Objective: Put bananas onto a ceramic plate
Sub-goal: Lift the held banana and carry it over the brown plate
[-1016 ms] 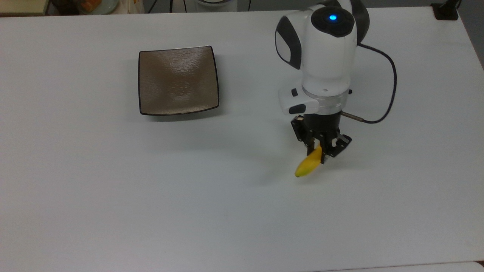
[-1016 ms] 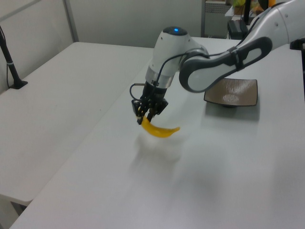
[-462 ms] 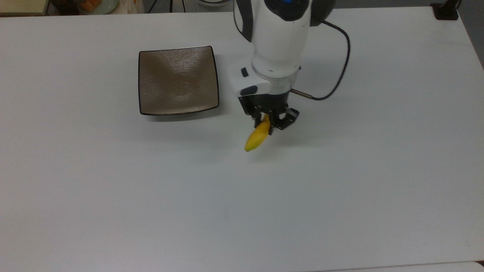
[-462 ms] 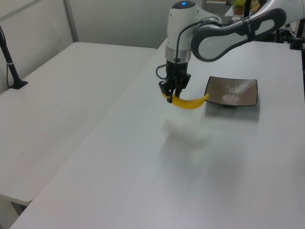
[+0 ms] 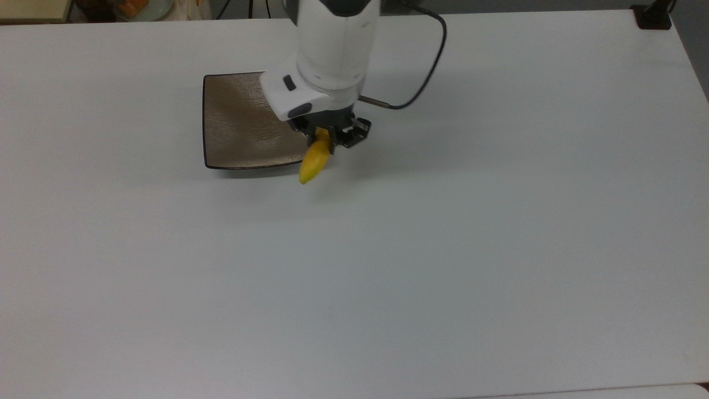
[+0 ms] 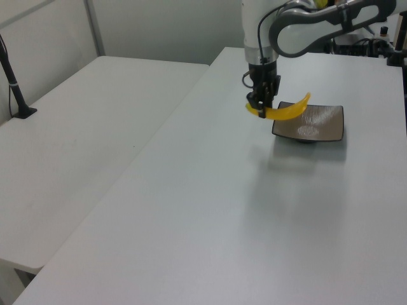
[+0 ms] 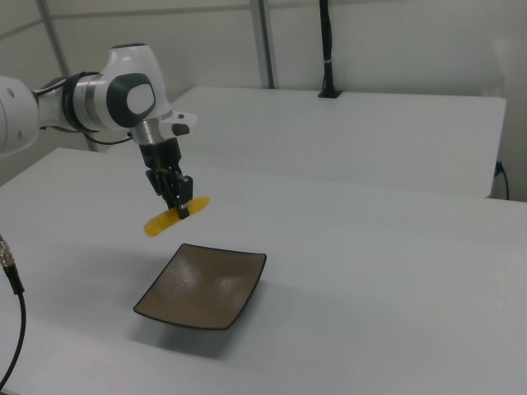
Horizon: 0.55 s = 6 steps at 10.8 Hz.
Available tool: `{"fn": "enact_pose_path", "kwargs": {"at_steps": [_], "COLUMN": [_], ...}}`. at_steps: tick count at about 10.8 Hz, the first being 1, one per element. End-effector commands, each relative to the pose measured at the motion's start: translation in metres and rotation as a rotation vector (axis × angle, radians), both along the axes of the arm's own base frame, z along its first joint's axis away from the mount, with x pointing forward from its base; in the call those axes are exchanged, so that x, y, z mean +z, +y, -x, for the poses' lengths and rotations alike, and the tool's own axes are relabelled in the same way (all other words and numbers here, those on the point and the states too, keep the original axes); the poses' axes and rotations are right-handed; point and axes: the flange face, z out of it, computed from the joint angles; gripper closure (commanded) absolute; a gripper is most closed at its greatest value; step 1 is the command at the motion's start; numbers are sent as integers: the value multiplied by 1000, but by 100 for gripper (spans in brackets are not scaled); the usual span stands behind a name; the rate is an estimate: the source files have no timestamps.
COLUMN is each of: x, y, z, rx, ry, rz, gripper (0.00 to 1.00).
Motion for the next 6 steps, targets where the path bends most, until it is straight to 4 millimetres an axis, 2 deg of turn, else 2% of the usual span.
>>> {"fn": "enact_pose_path", "kwargs": {"at_steps": [1, 2, 4, 6], "x": [14, 19, 21, 16], "y": [-53, -82, -106, -110], "z": [29, 34, 35, 38], "rx": [146, 190, 205, 199], "ry": [158, 203, 217, 240], "rz": [-2, 0, 3, 28], "gripper": [84, 83, 74, 14]}}
